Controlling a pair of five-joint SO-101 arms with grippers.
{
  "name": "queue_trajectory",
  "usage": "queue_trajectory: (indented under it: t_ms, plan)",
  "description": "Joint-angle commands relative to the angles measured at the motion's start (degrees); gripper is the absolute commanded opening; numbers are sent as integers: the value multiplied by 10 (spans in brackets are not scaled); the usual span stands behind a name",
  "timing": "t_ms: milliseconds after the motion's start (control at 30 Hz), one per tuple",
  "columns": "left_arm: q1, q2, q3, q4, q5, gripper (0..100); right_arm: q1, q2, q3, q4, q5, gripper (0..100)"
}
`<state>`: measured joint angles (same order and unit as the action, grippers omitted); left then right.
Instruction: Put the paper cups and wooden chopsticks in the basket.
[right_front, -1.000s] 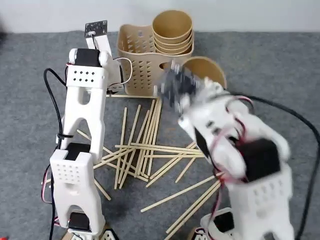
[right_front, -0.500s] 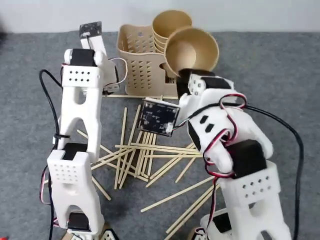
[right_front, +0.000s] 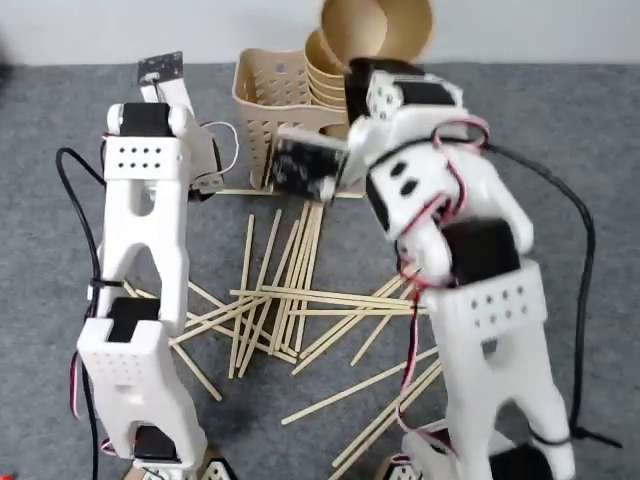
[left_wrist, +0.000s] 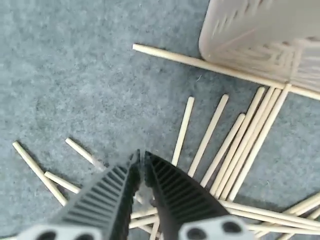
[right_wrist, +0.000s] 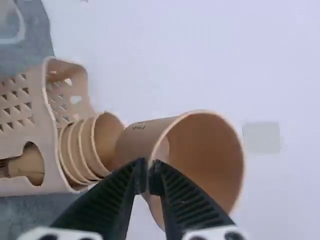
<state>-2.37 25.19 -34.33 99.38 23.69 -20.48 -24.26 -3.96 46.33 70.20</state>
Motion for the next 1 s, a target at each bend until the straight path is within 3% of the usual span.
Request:
queue_trajectory:
  t_ms: [0, 533, 700, 967]
  plan:
    - [-4, -62, 0, 10, 5, 15, 15, 46, -80, -7, 1, 35]
    - [-5, -131, 0, 11, 6, 15, 20, 145, -120, 14, 0, 35]
    - [-5, -130, 0, 11, 6, 15, 6, 158, -120, 21, -59, 35]
    - [-5, -131, 0, 11, 6, 15, 5, 168, -122, 18, -61, 36]
